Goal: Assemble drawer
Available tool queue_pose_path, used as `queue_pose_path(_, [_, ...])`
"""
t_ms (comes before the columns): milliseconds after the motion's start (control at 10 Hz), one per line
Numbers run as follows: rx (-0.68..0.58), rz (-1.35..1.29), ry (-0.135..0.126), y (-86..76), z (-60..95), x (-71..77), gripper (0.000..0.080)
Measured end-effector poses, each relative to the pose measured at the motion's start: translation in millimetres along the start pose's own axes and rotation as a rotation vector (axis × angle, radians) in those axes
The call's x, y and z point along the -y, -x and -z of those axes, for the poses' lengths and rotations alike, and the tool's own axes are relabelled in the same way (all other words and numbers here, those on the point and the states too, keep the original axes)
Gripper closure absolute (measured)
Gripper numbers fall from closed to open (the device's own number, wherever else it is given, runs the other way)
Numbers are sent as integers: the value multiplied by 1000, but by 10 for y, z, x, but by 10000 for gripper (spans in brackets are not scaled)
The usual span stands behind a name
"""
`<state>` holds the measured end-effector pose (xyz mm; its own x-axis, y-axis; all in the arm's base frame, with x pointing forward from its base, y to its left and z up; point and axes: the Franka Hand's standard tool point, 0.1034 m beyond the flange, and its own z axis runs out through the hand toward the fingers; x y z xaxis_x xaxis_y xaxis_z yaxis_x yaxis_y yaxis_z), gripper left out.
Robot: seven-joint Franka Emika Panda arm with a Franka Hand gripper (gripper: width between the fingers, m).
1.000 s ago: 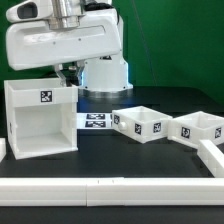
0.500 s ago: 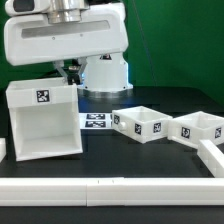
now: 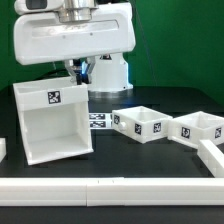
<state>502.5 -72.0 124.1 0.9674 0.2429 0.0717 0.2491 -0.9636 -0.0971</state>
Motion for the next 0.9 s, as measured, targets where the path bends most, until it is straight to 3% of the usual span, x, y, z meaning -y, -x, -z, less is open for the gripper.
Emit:
queue_pose_path(100, [25,-17,-7,-231,8,27,768])
queue_pose_path(300, [35,33,22,-568,44,179,768])
queue_pose_path(400, [17,-2,32,-601,37,312,768])
queue_pose_path(900, [29,11,25,-568,-10,339,768])
